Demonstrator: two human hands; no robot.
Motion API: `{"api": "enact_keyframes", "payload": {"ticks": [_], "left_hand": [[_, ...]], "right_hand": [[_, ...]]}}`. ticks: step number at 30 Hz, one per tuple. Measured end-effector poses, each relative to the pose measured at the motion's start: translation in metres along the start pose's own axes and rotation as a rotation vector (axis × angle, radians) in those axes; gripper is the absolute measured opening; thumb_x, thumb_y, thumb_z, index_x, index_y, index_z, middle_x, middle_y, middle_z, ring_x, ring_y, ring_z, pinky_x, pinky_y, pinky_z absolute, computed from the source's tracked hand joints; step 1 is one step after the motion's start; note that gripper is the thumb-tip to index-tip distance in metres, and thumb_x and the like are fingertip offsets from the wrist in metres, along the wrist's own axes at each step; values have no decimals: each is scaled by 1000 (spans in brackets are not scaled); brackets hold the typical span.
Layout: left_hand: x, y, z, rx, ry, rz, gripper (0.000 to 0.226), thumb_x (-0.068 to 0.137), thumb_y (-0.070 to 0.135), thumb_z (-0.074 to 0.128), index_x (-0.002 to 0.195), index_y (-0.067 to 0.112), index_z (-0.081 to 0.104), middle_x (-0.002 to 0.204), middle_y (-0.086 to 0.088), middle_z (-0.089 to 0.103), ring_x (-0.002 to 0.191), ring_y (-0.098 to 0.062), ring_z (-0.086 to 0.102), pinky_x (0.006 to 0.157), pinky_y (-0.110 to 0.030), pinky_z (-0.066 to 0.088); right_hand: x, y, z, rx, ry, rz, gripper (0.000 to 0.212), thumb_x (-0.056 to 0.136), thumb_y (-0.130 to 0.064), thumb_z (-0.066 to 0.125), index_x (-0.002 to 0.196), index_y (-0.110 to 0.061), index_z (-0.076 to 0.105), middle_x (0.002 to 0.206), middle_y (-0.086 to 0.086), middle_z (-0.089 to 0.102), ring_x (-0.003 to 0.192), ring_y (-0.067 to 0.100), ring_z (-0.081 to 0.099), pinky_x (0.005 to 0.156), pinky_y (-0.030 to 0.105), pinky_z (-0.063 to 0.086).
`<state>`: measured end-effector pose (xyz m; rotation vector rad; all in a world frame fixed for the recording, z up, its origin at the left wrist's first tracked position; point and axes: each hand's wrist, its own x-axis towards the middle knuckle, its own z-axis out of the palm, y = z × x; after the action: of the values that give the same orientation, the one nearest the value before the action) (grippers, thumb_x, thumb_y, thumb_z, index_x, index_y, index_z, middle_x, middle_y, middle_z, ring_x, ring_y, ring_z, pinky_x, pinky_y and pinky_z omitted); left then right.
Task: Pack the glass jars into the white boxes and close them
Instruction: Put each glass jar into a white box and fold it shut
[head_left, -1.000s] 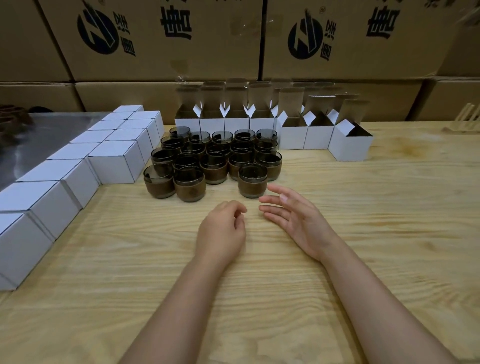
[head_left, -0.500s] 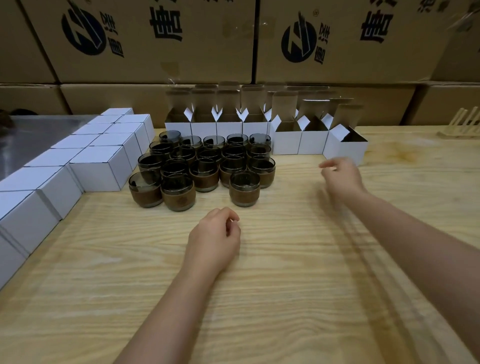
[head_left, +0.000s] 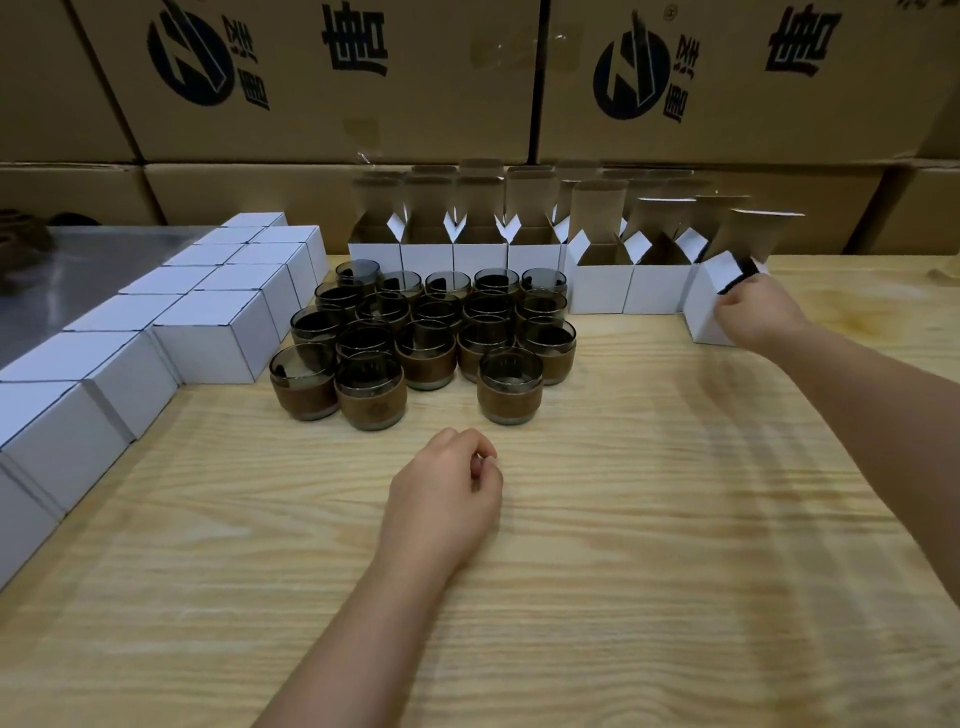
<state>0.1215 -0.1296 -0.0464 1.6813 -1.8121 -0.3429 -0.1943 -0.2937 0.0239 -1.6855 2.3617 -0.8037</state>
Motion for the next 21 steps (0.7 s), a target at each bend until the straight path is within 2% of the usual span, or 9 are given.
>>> {"api": "enact_keyframes", "payload": {"ticks": [2, 4, 6, 8, 11, 13, 17, 19, 21], "left_hand": [[0, -1, 1, -2, -3, -2, 9, 91, 29, 51, 91, 31, 60, 82, 16, 51, 76, 3, 49, 64, -19, 37], [-1, -1, 1, -6, -8, 1, 8, 91, 32, 52, 90, 31, 60, 81, 15, 50, 75, 2, 49, 62, -19, 36], [-1, -1, 0, -23, -16, -5, 9, 90, 38, 53, 93, 33, 59, 80, 15, 49, 75, 3, 48, 63, -18, 36], [-1, 0, 0, -44, -37, -14, 20, 88, 46, 55, 104, 34, 56, 82, 16, 49, 77, 5, 47, 68, -23, 39], [-3, 1, -3, -76, -74, -8, 51, 79, 62, 59, 122, 40, 45, 95, 21, 50, 88, 2, 50, 76, -27, 41], [-5, 2, -4, -128, -77, 31, 71, 72, 68, 62, 132, 42, 36, 112, 23, 49, 105, -2, 49, 85, -29, 43], [-9, 4, -8, -250, -121, 148, 105, 63, 68, 69, 149, 36, 16, 144, 12, 40, 133, -6, 35, 109, -34, 34], [-11, 5, -11, -344, -164, 193, 116, 60, 63, 69, 152, 33, 6, 149, 8, 37, 137, -6, 33, 112, -40, 34], [-12, 5, -12, -406, -207, 208, 119, 60, 56, 69, 153, 32, -2, 150, 9, 36, 137, -8, 37, 106, -44, 40]], "right_hand": [[-10, -4, 0, 17, 89, -25, 24, 93, -2, 39, 99, 11, 58, 111, 28, 53, 99, 38, 50, 70, 34, 33], [-30, -10, 2, 67, 226, -65, 22, 94, -8, 40, 84, 4, 57, 111, 26, 52, 99, 39, 51, 70, 34, 33], [-58, -15, 6, 146, 367, -93, 22, 94, -14, 43, 83, 1, 55, 109, 21, 51, 101, 35, 50, 72, 36, 36], [-89, -23, 11, 212, 495, -195, 19, 93, -16, 48, 85, 0, 55, 103, 19, 52, 100, 35, 47, 77, 39, 37], [-142, -44, 15, 256, 649, -409, 15, 87, -13, 56, 78, -2, 53, 86, 19, 53, 84, 36, 48, 75, 41, 34], [-177, -60, 17, 256, 688, -529, 15, 84, -11, 58, 73, -4, 52, 78, 17, 53, 75, 34, 49, 70, 41, 34], [-234, -89, 30, 206, 682, -698, 17, 82, -13, 59, 69, -5, 52, 72, 12, 54, 69, 31, 50, 62, 40, 36], [-249, -96, 37, 201, 668, -722, 18, 83, -16, 58, 68, -6, 53, 72, 11, 55, 68, 30, 50, 61, 39, 36], [-257, -97, 43, 176, 659, -742, 19, 84, -17, 58, 68, -7, 54, 72, 10, 56, 66, 30, 52, 60, 39, 37]]}}
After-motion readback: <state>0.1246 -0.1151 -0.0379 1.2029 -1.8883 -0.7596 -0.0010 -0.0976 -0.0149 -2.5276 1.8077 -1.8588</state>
